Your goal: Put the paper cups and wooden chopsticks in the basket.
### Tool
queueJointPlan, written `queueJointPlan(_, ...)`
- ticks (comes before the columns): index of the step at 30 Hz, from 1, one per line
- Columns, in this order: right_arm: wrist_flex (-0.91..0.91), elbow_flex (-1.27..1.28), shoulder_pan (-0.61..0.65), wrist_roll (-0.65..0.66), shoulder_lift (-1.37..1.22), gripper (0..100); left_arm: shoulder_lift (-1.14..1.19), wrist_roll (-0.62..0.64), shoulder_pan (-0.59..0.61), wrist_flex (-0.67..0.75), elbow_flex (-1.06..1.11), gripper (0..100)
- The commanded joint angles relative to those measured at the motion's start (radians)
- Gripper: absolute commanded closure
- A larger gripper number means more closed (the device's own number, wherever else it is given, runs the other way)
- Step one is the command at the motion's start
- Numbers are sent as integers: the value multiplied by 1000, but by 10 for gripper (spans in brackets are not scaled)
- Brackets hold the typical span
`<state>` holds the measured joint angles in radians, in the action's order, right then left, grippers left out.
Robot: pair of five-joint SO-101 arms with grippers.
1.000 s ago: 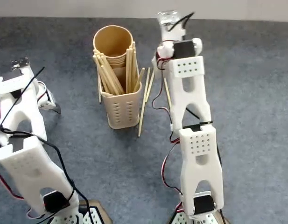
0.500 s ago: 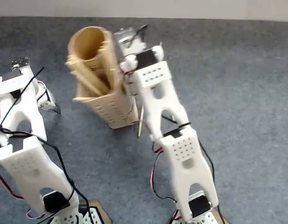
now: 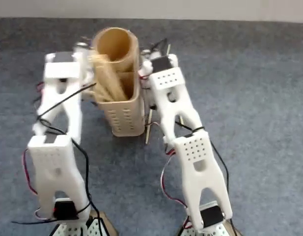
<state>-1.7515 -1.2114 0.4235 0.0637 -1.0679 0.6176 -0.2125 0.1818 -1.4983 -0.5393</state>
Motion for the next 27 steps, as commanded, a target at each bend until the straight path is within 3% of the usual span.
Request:
queueJointPlan(1, 12, -45, -28, 2, -31, 810, 28, -12, -2, -81, -157, 814)
queueJointPlan(10, -15, -249, -24, -9, -108, 810, 142, -8, -7, -181, -355, 812)
queueJointPlan(17, -19, -398, -2, -23, 36, 810, 157, 78, -10, -181, -374, 811)
queueJointPlan(20, -21, -196, 27, -6, 229, 810, 159, 98, -7, -183, -374, 811)
queueJointPlan(27, -16, 581, 61, 2, 897, 810, 159, 106, -8, -181, -374, 811)
